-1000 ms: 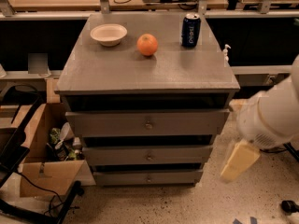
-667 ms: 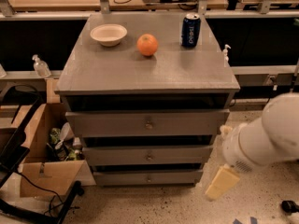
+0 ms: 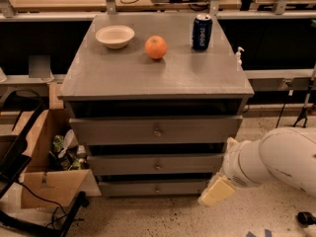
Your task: Open bottom drawer
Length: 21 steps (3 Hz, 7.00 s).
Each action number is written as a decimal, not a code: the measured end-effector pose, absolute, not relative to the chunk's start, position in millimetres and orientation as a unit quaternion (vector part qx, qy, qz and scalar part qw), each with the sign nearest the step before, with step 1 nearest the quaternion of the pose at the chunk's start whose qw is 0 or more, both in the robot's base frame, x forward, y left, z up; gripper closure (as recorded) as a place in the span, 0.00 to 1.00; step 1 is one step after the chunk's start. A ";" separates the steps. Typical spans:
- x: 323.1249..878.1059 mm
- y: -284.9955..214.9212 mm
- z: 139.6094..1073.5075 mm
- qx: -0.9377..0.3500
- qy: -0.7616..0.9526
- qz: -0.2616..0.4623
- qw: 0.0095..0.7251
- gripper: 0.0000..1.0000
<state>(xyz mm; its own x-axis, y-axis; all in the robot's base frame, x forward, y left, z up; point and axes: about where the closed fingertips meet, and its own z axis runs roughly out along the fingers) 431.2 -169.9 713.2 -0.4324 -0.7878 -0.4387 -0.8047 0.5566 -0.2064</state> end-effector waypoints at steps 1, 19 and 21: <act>429.5 -165.0 700.3 -0.470 0.846 0.031 0.250 0.00; 592.7 -170.3 174.8 -0.708 0.680 -0.025 0.189 0.19; 596.5 -174.5 169.9 -0.702 0.687 -0.020 0.187 0.66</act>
Offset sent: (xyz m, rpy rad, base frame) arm 0.0223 0.0454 -0.1664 0.3056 -0.0482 -0.0265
